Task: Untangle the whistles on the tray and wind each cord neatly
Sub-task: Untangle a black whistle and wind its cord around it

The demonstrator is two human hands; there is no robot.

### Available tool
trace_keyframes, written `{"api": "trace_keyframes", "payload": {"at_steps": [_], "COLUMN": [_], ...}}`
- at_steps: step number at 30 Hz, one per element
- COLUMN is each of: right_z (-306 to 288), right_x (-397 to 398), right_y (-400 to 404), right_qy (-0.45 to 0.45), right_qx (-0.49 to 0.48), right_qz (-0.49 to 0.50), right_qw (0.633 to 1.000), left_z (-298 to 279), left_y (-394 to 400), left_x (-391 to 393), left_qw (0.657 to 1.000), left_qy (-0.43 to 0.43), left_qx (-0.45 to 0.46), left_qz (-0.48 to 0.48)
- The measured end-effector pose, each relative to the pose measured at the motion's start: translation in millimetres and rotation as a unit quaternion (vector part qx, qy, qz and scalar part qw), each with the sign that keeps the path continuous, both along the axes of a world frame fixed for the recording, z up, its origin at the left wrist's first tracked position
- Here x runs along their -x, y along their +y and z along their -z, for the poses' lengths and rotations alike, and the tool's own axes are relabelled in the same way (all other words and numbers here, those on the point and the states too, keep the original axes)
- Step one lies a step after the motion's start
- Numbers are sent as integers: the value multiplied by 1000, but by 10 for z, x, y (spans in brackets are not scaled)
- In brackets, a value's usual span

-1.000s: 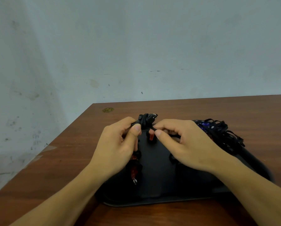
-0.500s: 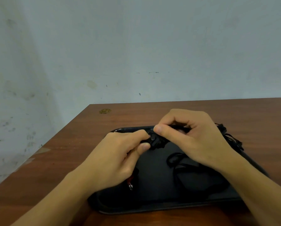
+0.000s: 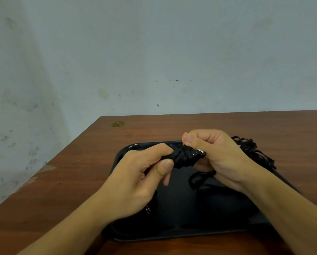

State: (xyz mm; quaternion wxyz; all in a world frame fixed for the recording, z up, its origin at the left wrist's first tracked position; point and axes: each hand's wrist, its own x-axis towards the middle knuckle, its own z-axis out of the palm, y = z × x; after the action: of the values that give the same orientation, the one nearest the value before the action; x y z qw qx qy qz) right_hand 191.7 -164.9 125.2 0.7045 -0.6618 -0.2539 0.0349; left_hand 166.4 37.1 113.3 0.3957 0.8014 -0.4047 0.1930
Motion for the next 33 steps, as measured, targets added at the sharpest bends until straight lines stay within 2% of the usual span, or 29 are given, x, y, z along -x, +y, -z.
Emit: {"api": "trace_keyframes", "payload": {"at_steps": [6, 12, 14, 16, 19, 23, 30, 33], "right_z": [47, 130, 135, 128, 143, 168, 102, 68], "right_x": [-15, -36, -30, -15, 13, 38, 52, 75], "right_y": [35, 57, 65, 77, 98, 111, 69, 74], "right_qy": [19, 13, -20, -93, -198, -254, -329, -331], "right_qx": [-12, 7, 33, 74, 161, 239, 240, 195], "right_qz": [6, 20, 38, 66, 116, 149, 218, 243], "right_qw": [1000, 1000, 999, 991, 960, 925, 887, 891], "left_z": [17, 18, 23, 26, 14, -2, -7, 1], "left_y": [-5, -5, -4, -5, 5, 33, 24, 47], "left_x": [-11, -22, -39, -55, -85, -121, -133, -153], "left_qw": [999, 993, 993, 991, 987, 982, 978, 977], "left_qy": [24, 67, 66, 66, 59, 38, 12, -1], "left_qx": [26, 94, 100, 110, 126, 127, 94, 79], "left_qz": [0, 3, -14, -35, -75, -135, -187, -196]}}
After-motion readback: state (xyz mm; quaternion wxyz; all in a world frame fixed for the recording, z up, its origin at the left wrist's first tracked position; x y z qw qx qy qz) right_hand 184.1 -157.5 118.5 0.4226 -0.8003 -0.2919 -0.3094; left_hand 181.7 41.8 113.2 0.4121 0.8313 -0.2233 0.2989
